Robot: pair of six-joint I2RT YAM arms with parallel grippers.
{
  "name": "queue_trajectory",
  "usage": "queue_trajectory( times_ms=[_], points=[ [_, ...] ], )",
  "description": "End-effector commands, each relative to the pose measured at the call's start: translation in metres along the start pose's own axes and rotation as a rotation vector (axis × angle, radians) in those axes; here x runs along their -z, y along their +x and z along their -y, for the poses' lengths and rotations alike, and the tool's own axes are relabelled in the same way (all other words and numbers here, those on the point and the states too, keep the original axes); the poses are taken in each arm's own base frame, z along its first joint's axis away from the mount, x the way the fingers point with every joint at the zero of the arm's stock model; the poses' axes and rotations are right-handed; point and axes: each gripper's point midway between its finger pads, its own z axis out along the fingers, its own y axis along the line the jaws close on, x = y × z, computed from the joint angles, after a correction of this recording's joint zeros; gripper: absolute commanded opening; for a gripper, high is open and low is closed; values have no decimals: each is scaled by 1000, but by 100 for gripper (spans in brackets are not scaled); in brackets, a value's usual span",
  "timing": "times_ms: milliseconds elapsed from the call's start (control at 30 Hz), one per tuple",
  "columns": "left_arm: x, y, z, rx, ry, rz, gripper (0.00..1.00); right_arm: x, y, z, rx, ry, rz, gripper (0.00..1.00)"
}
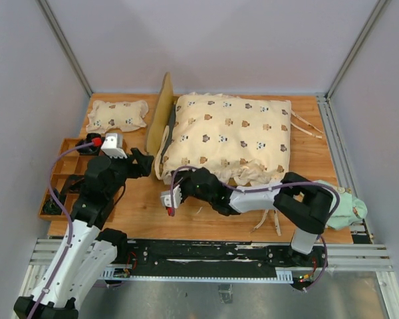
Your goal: Set up the pet bed
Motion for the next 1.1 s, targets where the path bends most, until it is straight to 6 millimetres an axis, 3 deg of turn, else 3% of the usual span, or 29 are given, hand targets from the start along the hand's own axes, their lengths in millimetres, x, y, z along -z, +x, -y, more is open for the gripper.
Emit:
queue_trajectory(
  times_ms=[0,200,433,533,767,1067],
  points=[
    [5,-1,25,-157,181,38,75,32,-8,91,-313,249,67,0],
    [10,-9,43,-302,299,58,75,59,32,142,-804,326,42,0],
    [8,-31,86,-410,516,51,71,75,67,172,-1100,391,96,0],
    [-4,-30,89,-460,535,37,68,76,79,173,-1179,387,116,0],
    [-35,-2,102,-590,533,-91,65,85,102,179,-1283,432,129,0],
    [-69,12,100,-587,452,-82,55,96,111,189,-1303,458,155,0]
  ],
)
